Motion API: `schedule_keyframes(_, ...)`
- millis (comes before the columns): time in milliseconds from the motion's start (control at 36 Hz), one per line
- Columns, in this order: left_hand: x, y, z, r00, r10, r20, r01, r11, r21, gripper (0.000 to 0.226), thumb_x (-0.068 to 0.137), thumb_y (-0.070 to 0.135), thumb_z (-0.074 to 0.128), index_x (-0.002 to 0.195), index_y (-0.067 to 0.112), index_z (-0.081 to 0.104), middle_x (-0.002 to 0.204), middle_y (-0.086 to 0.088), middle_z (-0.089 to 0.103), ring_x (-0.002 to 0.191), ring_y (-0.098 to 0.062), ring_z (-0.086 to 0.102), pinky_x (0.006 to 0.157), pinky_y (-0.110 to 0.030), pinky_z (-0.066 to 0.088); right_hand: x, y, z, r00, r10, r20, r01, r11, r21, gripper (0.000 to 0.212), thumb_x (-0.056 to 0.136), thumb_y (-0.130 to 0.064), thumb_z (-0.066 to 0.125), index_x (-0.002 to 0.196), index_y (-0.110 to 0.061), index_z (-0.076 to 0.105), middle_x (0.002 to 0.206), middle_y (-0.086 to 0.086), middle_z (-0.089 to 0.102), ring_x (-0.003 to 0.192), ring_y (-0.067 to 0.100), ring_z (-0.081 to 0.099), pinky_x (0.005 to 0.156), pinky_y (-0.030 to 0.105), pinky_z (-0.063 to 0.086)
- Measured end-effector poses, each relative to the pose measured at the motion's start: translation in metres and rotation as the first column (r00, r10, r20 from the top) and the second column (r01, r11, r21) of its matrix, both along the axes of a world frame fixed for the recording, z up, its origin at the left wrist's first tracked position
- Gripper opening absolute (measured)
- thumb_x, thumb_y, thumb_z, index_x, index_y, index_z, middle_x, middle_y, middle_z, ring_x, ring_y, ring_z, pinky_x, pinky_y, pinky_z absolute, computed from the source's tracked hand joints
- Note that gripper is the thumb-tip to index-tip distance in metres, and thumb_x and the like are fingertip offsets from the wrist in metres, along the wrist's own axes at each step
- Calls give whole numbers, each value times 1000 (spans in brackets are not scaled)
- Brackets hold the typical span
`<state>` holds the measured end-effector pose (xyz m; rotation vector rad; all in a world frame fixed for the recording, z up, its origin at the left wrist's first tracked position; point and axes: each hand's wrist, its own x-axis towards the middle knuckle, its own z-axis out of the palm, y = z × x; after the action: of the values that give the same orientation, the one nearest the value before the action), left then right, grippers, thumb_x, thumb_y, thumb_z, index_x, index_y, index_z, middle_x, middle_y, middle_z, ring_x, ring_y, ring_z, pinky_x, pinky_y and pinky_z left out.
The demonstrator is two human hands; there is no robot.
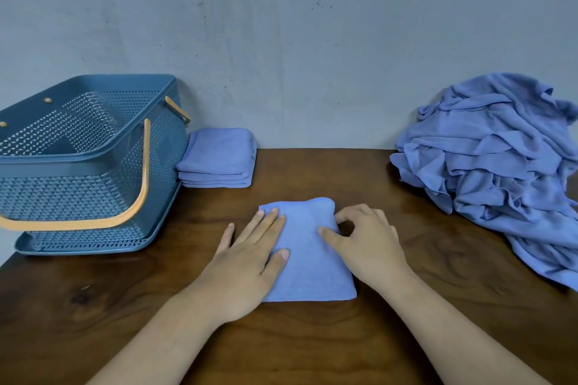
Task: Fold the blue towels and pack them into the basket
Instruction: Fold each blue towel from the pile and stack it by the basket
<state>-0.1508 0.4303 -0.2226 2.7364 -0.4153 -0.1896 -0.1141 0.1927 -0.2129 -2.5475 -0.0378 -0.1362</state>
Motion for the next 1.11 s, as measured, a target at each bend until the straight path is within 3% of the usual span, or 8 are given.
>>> schedule_keyframes(83, 0, 2, -3, 999, 23, 27, -21, 996, -92, 65, 110, 58, 24, 167, 43, -2, 168, 35, -17, 148, 17, -26, 132, -43, -8, -2, 6, 1, 998, 50, -42, -31, 928, 371, 14, 92, -42, 71, 92, -33, 60, 88, -11, 67, 82, 11, 62, 78, 41, 53)
schedule_keyframes(167, 3, 2, -2, 985, 169, 45, -137, 908, -395, 74, 107, 56, 45, 169, 38, 9, 170, 32, -4, 153, 15, -10, 132, -32, 3, -8, 10, 5, 996, 85, -37, -45, 789, 613, 13, 98, -27, 71, 99, -28, 58, 86, 10, 68, 69, 19, 58, 68, 43, 49)
schedule_keyframes(250, 7, 2, 3, 925, 362, -112, -337, 651, -681, 87, 100, 58, 61, 169, 36, 13, 169, 27, 15, 153, 9, 15, 121, -21, 19, -12, 14, 13, 993, 121, -5, -68, 584, 809, 19, 100, -15, 71, 113, -21, 59, 96, 10, 77, 86, 24, 72, 79, 44, 55)
schedule_keyframes(361, 12, -3, 8, 890, 300, -343, -424, 266, -866, 110, 82, 59, 81, 168, 32, 19, 156, 19, 50, 139, 6, 48, 110, -19, 39, -17, 19, 24, 984, 175, 36, -99, 365, 926, 33, 98, -6, 72, 127, -13, 59, 116, 15, 78, 108, 37, 75, 94, 51, 59)
schedule_keyframes(500, 8, -12, 11, 899, 81, -430, -434, 36, -900, 80, 88, 36, 83, 155, 15, 45, 126, -4, 76, 121, -23, 72, 113, -52, 50, -21, 23, 30, 982, 178, 55, -111, 319, 941, 37, 95, 0, 72, 129, -9, 60, 116, 18, 77, 107, 38, 75, 90, 49, 61)
schedule_keyframes(750, -2, -8, 22, 885, 391, -253, -309, 87, -947, 15, 104, 26, 67, 117, 19, 70, 111, -1, 78, 106, -22, 75, 99, -52, 59, -20, 43, 44, 981, 117, 154, -193, 559, 806, 43, 98, -8, 74, 132, -25, 55, 111, 0, 80, 105, 23, 77, 88, 40, 60)
schedule_keyframes(861, 0, 3, 31, 862, 473, -182, -235, 54, -970, 13, 108, 26, 61, 116, 20, 70, 109, 3, 78, 107, -16, 74, 95, -40, 59, -13, 58, 60, 962, 169, 215, -273, 580, 768, 45, 98, -2, 72, 136, -20, 56, 118, -8, 78, 113, 14, 74, 87, 24, 59)
schedule_keyframes(1111, 6, 38, 38, 750, 658, 60, 11, 79, -997, 12, 108, 30, 53, 109, 20, 59, 103, -2, 67, 98, -15, 61, 91, -46, 47, 8, 97, 108, 867, 369, 334, -498, 644, 581, 27, 100, -6, 71, 124, -19, 70, 121, -4, 76, 117, 16, 71, 103, 38, 56)
